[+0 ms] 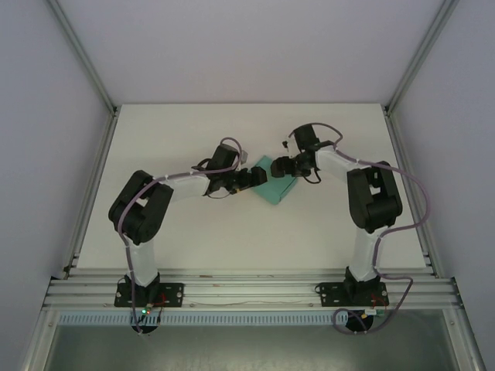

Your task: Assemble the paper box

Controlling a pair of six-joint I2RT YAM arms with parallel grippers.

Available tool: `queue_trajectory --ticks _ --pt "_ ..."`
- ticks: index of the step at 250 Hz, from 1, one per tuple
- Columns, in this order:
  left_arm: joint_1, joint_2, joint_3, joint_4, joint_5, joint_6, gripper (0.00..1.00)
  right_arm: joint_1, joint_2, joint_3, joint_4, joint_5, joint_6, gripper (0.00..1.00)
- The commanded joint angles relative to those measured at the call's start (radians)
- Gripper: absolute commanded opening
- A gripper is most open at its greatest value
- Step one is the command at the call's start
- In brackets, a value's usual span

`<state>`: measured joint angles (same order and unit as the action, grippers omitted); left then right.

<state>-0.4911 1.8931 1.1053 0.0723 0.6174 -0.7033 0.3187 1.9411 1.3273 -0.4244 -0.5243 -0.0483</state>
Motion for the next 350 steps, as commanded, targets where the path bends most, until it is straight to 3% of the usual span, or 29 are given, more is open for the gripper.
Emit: queue_trajectory --ticks 1,33,138,208,350 --pt "-0.006 0.036 0.039 0.010 0.013 0.000 0.89 0.001 0.024 -0.040 -0.008 -0.054 0.024 0.73" --pt "-0.006 0.046 0.051 -0.002 -0.009 0.003 0.88 0.004 0.010 -0.089 0.039 -0.096 0.063 0.62" --pt "-0.016 0.110 0.066 -0.106 -0.072 0.019 0.81 0.073 -0.036 -0.247 0.155 -0.099 0.187 0.53" --pt "-0.029 0.177 0.057 -0.097 -0.088 -0.011 0.71 0.108 -0.003 -0.279 0.203 -0.125 0.246 0.48" --pt "-0.078 0.259 -0.024 0.093 -0.099 -0.217 0.11 0.112 0.047 -0.241 0.194 -0.149 0.236 0.45"
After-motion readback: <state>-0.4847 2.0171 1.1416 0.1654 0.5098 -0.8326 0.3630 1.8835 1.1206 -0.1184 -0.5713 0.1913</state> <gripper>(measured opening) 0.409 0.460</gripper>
